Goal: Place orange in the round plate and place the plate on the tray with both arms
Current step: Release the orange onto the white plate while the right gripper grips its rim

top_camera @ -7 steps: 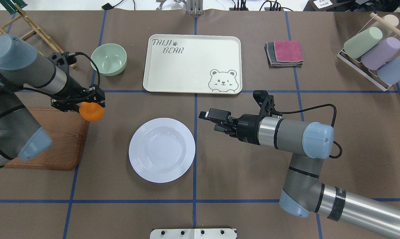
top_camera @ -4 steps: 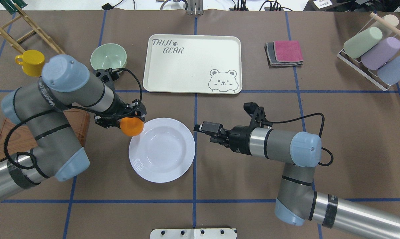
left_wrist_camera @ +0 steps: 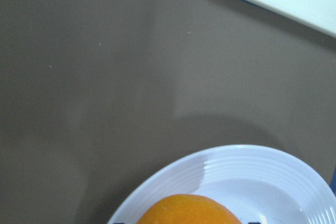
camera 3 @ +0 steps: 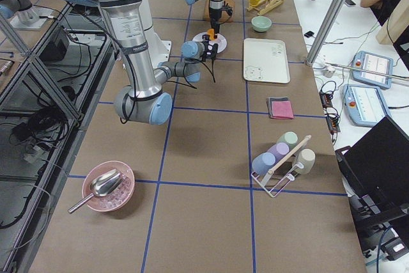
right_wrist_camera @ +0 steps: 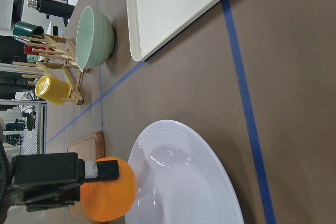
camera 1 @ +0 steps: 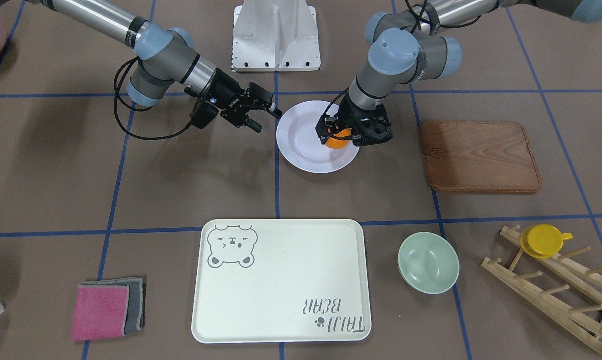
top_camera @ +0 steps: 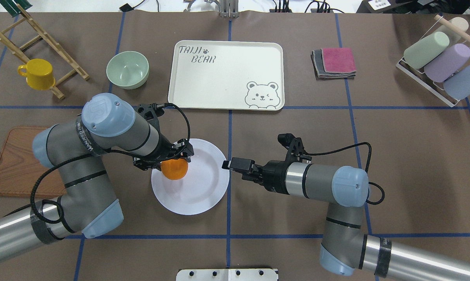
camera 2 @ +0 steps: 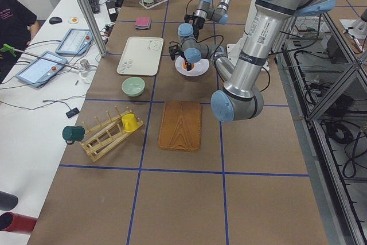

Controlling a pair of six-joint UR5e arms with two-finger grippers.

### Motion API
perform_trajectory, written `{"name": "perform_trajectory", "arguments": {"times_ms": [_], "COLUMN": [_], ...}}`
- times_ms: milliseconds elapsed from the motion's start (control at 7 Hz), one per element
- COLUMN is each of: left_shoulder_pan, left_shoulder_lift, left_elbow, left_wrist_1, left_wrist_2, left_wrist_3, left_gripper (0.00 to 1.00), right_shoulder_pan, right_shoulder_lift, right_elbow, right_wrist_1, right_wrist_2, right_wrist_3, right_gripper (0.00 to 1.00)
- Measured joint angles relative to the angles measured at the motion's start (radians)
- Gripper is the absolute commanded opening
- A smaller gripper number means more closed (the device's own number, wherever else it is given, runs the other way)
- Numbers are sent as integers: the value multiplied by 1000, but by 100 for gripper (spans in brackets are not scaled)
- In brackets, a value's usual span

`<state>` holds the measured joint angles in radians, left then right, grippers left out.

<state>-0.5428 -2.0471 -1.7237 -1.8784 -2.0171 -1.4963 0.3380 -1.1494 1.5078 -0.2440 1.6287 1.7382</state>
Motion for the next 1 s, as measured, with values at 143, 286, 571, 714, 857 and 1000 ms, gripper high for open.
{"name": "perform_trajectory", "arguments": {"times_ms": [143, 286, 571, 714, 857, 1000], "left_shoulder_pan": [1, -2, -29, -38, -43, -45], "left_shoulder_lift": [2, 4, 11, 15, 21, 25], "left_elbow": [-2, -6, -21, -26, -28, -31], "left_wrist_1": [0, 0, 3, 5, 5, 5], "left_wrist_2": [2, 1, -8, -10, -10, -11], "left_wrist_3": [3, 5, 16, 29, 39, 43], "left_gripper": [98, 98, 98, 98, 98, 98], "right_shoulder_pan": [-11, -23, -46, -51, -54, -57], "right_shoulder_lift": [12, 29, 54, 57, 59, 61], "right_elbow": [-19, -40, -78, -87, -91, -93], "right_wrist_1": [1, 0, 2, 4, 5, 5], "right_wrist_2": [-3, -12, -31, -34, -36, -36], "right_wrist_3": [0, -1, -3, -3, -3, -3], "right_gripper": [99, 99, 99, 98, 94, 85]}}
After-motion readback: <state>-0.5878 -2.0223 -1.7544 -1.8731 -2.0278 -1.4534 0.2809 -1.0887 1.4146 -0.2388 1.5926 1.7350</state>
